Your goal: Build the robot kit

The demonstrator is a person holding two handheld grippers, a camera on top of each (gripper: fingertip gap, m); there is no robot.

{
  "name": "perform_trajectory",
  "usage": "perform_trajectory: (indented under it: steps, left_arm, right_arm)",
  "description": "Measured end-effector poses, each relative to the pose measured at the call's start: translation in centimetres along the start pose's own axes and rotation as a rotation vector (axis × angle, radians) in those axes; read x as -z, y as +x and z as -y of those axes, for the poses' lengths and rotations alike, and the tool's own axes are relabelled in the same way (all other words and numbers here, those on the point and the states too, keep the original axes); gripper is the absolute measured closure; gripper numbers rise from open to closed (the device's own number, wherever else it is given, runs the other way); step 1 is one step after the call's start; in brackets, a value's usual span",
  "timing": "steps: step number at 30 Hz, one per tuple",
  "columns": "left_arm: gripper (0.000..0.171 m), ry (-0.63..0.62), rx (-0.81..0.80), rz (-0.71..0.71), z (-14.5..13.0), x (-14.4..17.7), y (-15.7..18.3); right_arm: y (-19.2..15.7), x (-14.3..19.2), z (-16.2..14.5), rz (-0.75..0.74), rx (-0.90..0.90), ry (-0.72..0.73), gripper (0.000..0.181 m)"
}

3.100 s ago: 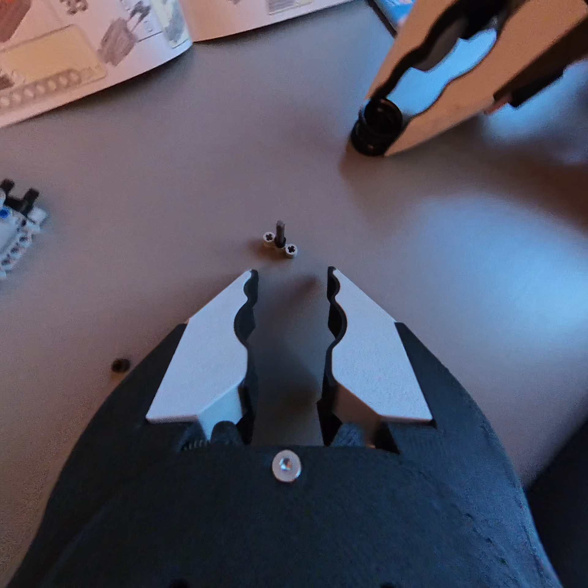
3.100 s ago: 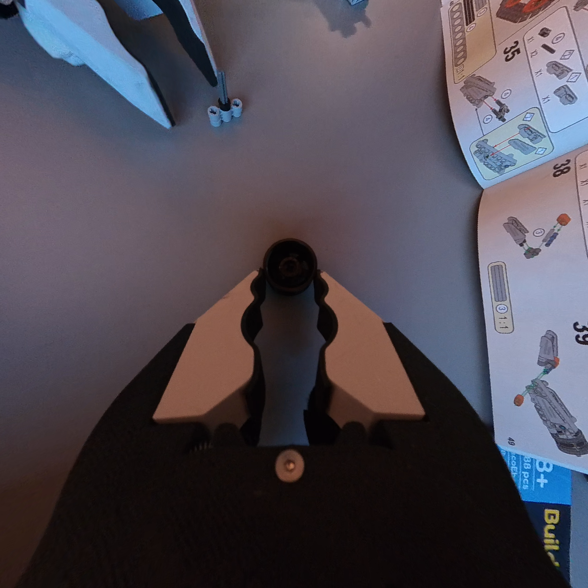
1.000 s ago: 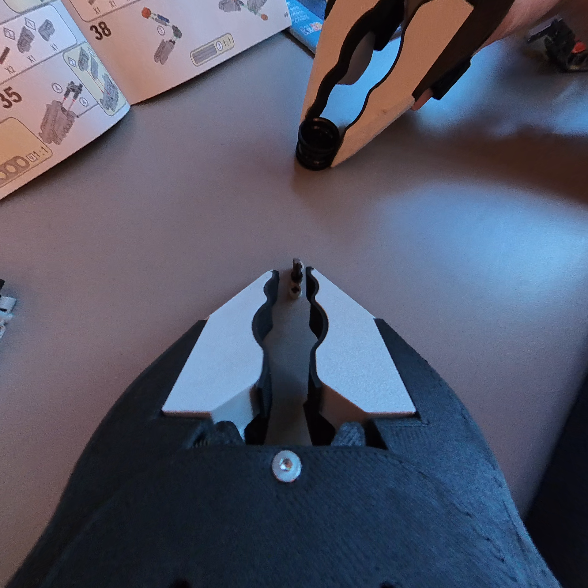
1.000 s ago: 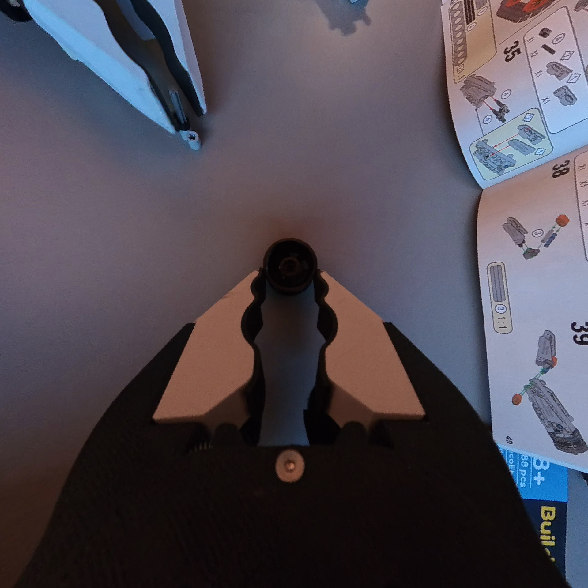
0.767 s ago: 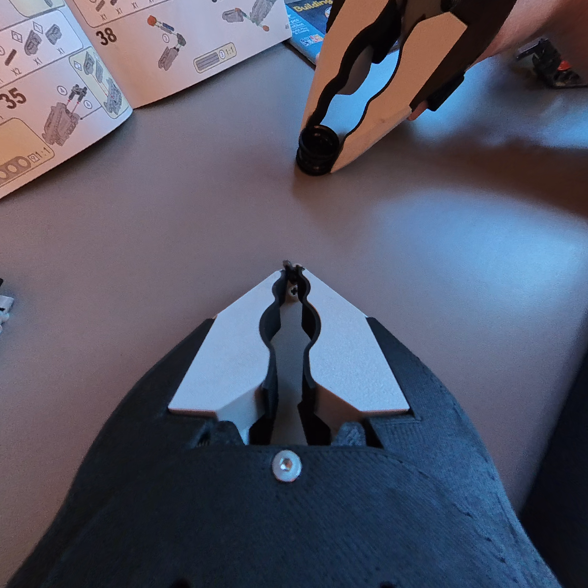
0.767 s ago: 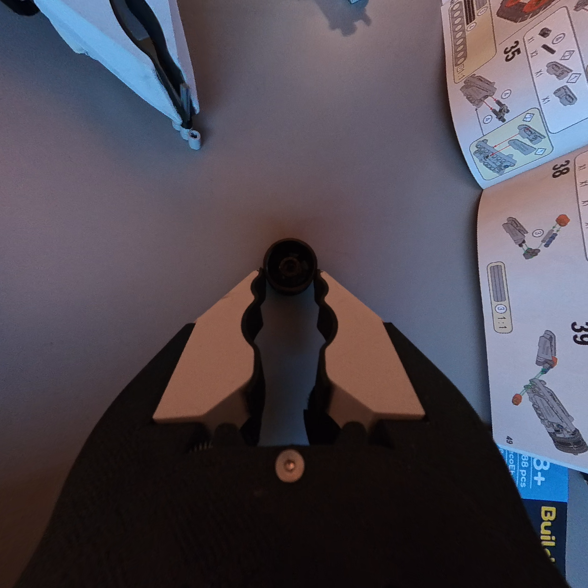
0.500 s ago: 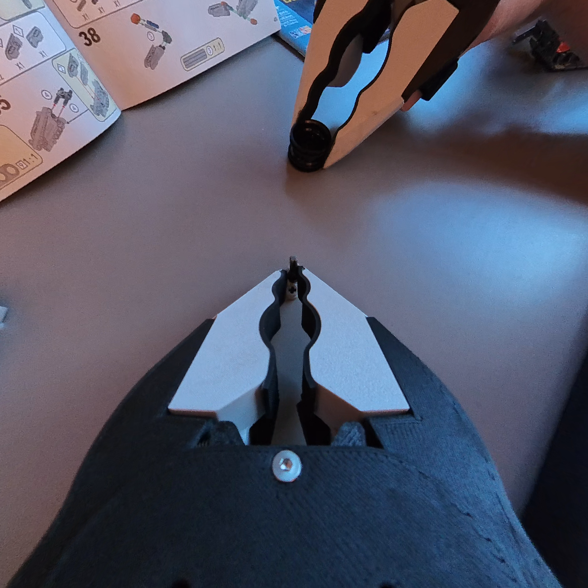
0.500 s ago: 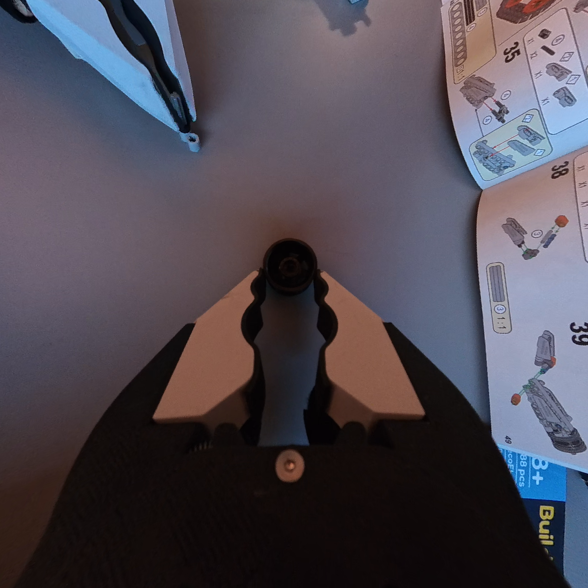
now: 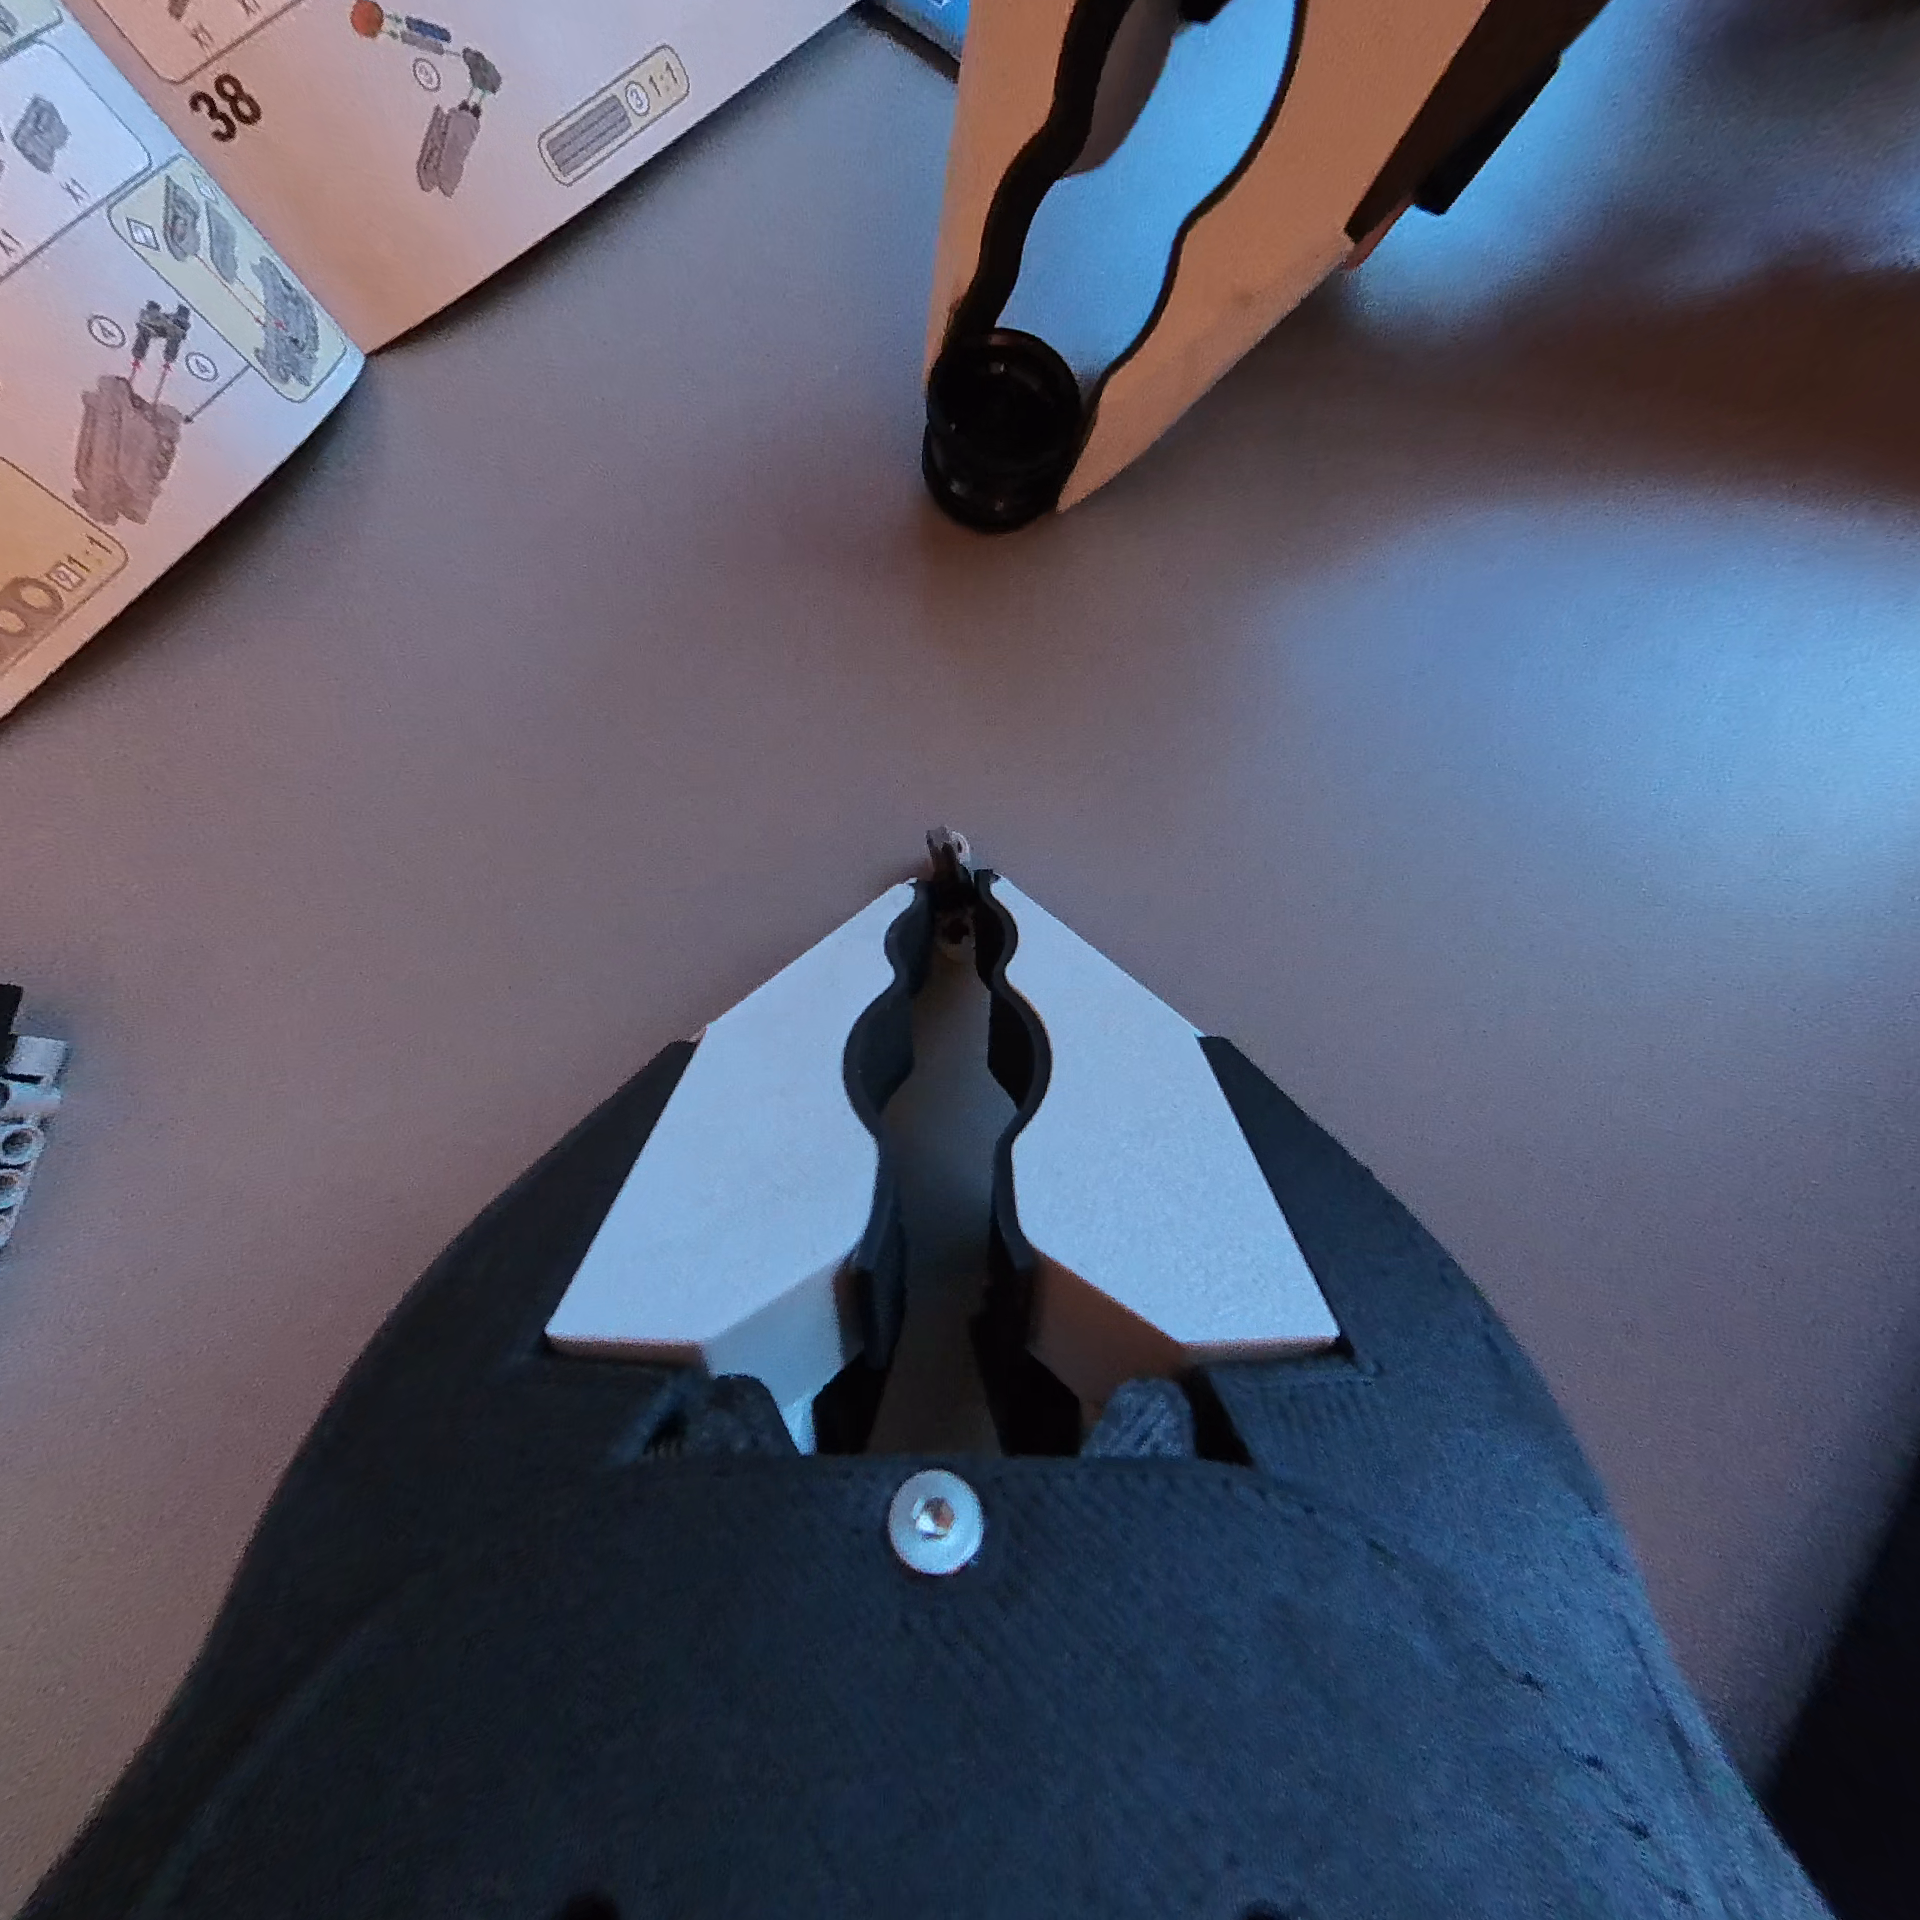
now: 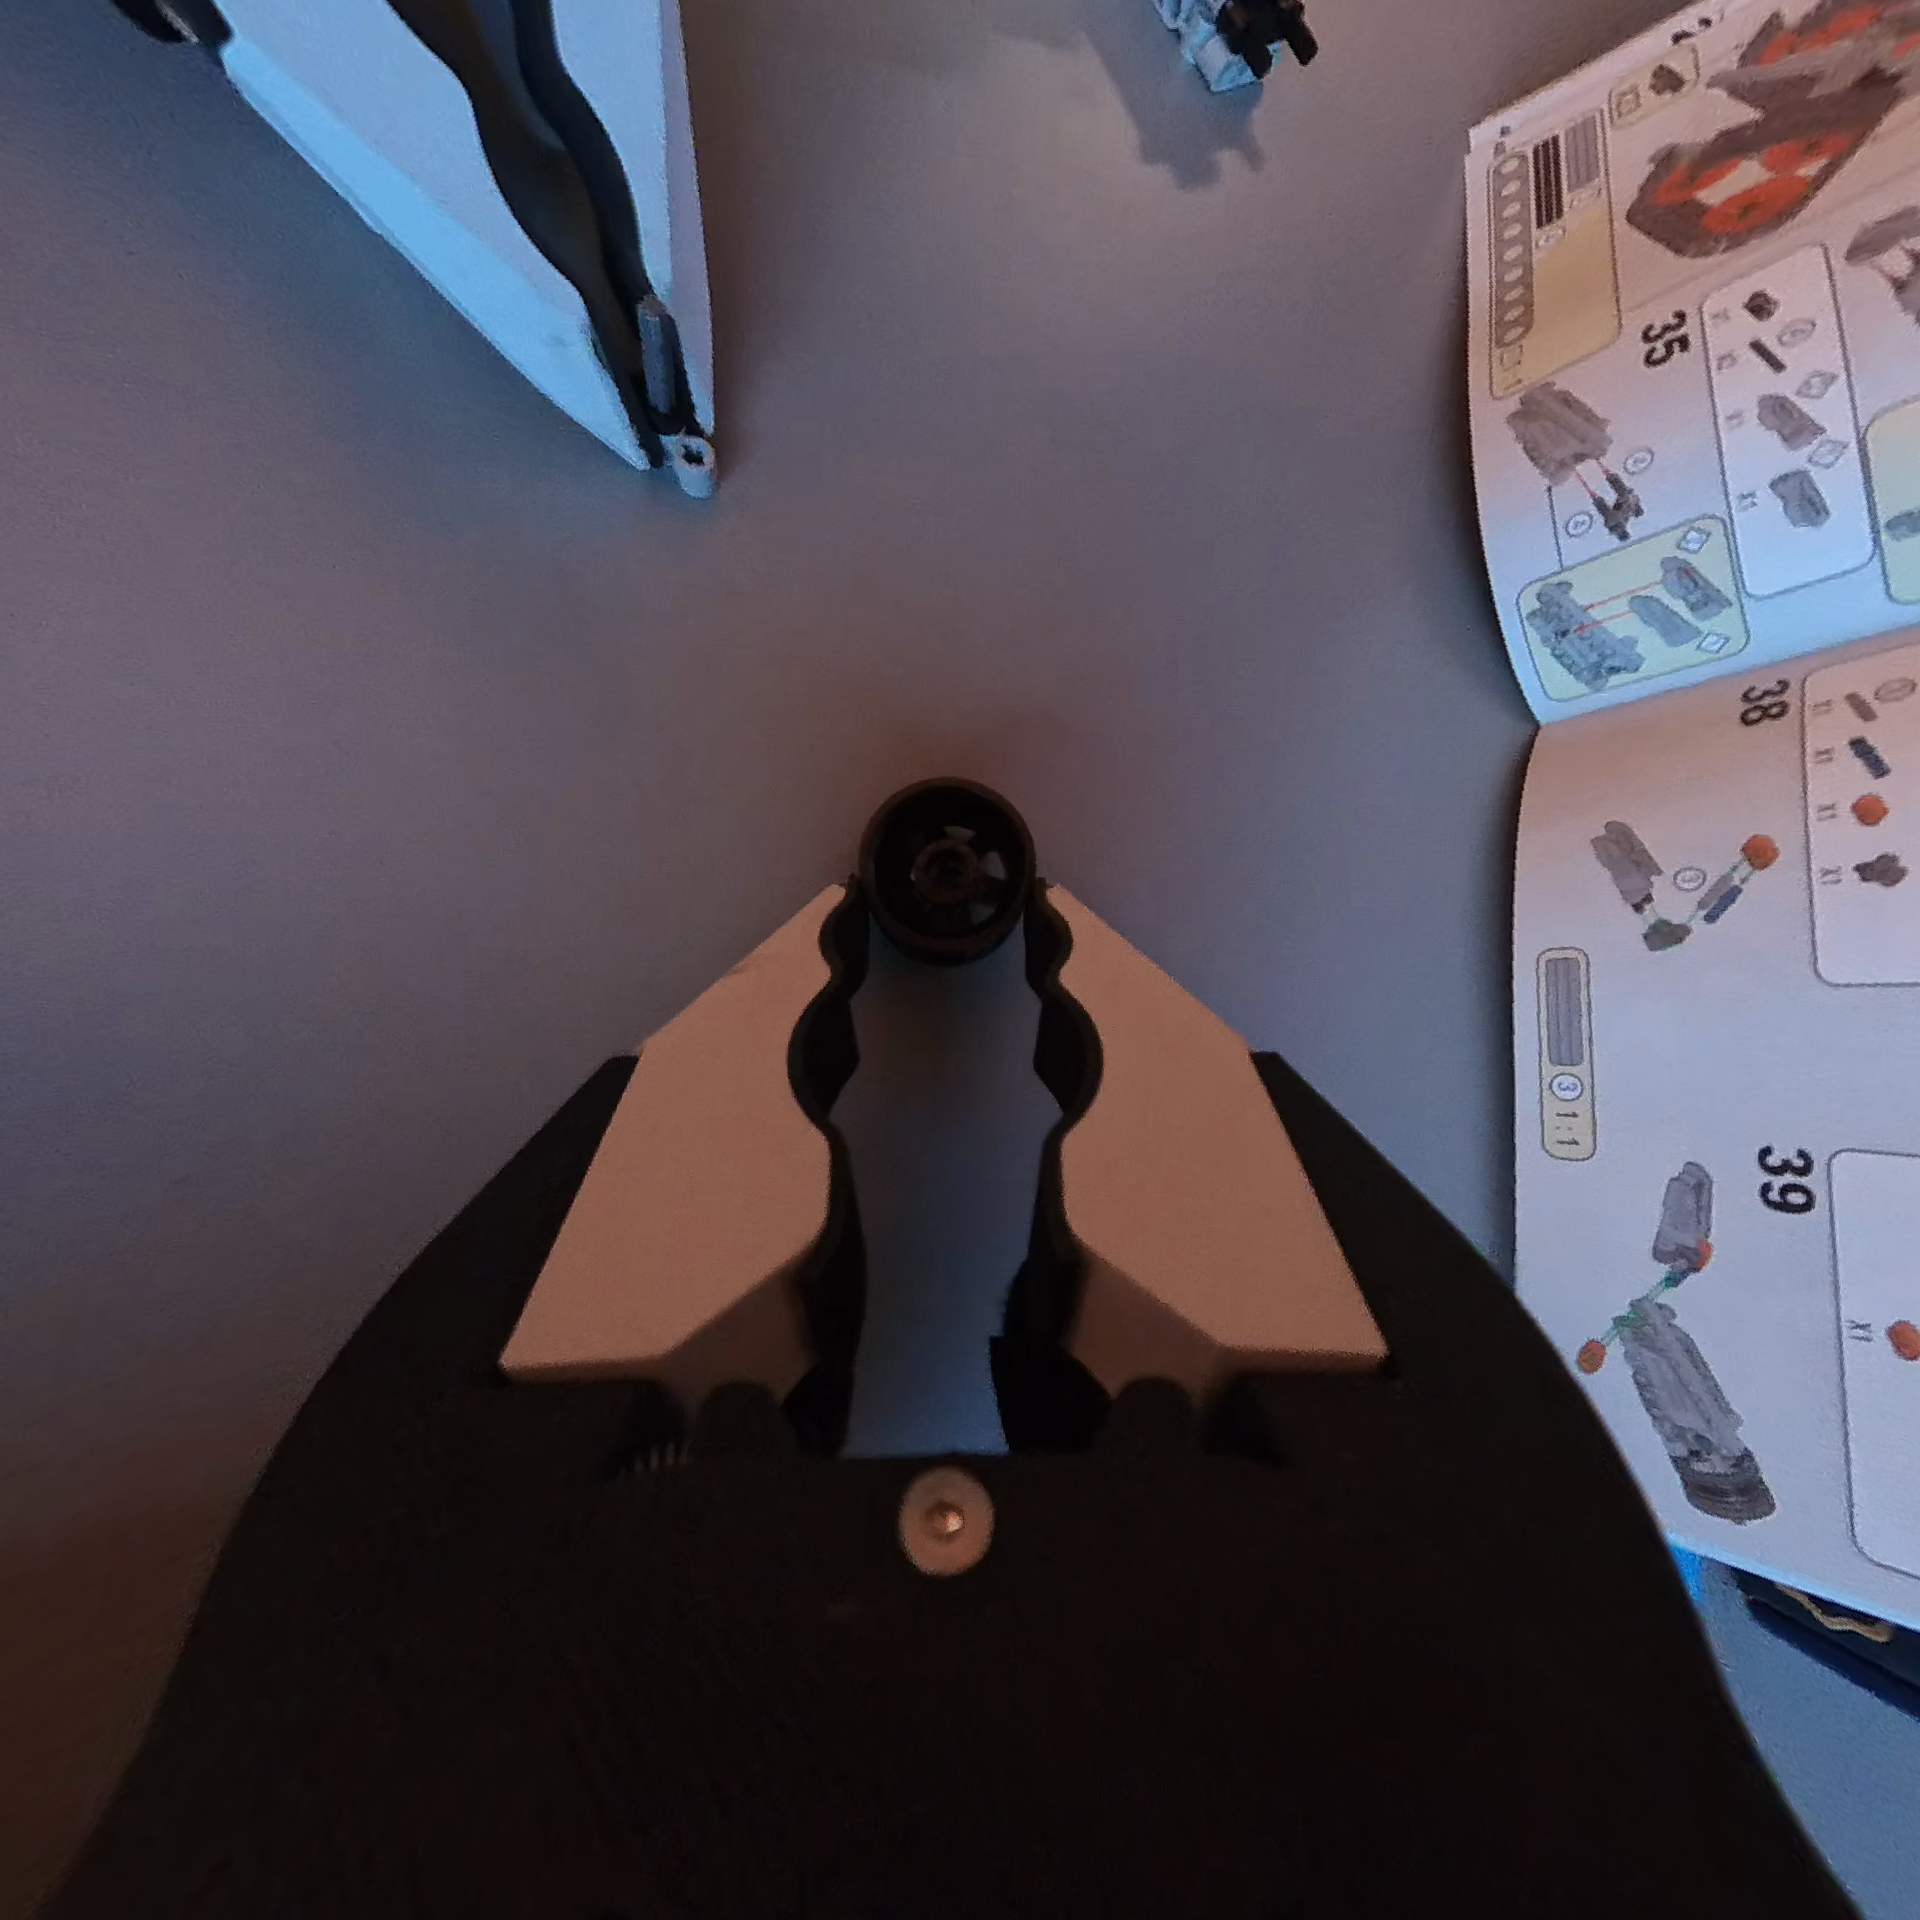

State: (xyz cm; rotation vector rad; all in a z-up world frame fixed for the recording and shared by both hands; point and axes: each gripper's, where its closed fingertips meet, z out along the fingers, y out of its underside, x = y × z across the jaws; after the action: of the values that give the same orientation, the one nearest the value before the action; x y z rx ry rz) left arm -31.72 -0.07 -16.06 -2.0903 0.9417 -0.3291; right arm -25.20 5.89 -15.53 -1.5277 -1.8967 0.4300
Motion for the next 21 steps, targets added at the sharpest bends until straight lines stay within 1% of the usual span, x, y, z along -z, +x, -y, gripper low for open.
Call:
perform_trajectory:
  steps: [5,10,13,16,21]
  left_arm:
    - [0.166,0.001,0.030,-0.026,0.0,0.0,0.0]
    - [0.166,0.003,-0.010,-0.029,0.0,0.1,0.3]
    - [0.166,0.015,-0.054,-0.031,0.2,0.1,0.7]
    - [0.166,0.018,-0.097,-0.026,0.3,0.0,0.9]
    - [0.166,0.013,-0.109,-0.104,0.2,0.0,1.9]
  right_arm:
    - [-0.1,-0.1,0.1,0.004,0.005,-0.002,0.151]
    - [-0.6,-0.1,0.6,0.010,0.037,0.004,0.151]
    - [-1.2,0.2,2.0,0.003,0.123,0.048,0.151]
    - [-1.7,0.8,3.8,-0.035,0.232,0.106,0.151]
    - [-2.6,2.0,7.0,-0.086,0.346,0.192,0.151]
